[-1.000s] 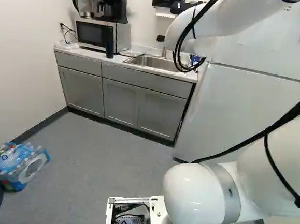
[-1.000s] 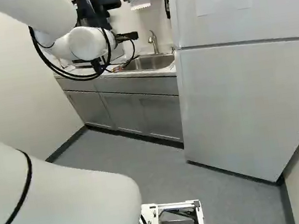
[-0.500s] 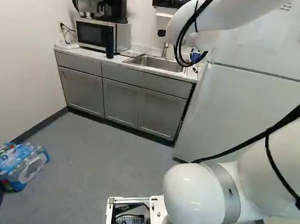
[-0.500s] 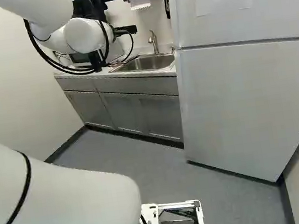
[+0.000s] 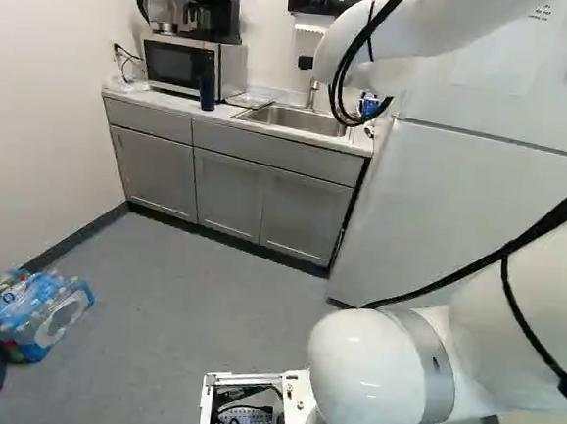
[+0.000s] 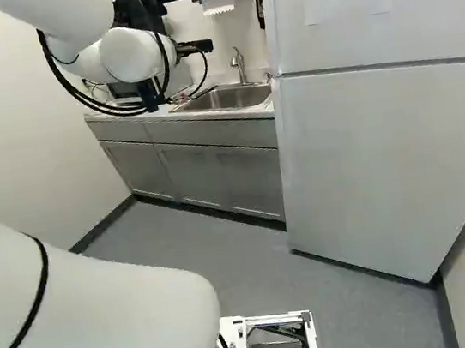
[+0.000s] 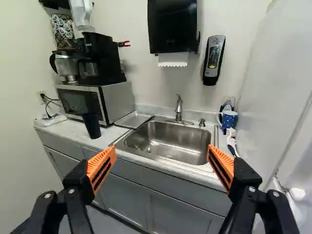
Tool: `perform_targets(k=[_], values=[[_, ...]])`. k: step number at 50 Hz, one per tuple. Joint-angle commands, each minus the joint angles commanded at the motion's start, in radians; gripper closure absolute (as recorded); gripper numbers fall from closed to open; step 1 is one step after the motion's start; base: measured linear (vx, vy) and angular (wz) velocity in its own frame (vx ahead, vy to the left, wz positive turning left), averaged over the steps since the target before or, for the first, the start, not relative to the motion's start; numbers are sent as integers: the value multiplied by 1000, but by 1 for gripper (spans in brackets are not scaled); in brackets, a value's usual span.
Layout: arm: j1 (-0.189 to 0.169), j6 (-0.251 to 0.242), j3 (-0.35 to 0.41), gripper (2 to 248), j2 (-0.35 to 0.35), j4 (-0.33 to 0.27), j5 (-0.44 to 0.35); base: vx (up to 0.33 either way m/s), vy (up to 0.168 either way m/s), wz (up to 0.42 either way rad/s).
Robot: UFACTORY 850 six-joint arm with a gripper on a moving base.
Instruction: Rinse the cup and place it in the tray
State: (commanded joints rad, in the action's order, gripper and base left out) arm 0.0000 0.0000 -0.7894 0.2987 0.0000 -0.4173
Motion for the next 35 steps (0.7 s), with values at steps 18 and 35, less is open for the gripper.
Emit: perform_targets(k=[18,35], values=[[0,0,0,3,0,0,0,0,0,0],[0,0,0,3,0,0,0,0,0,0]])
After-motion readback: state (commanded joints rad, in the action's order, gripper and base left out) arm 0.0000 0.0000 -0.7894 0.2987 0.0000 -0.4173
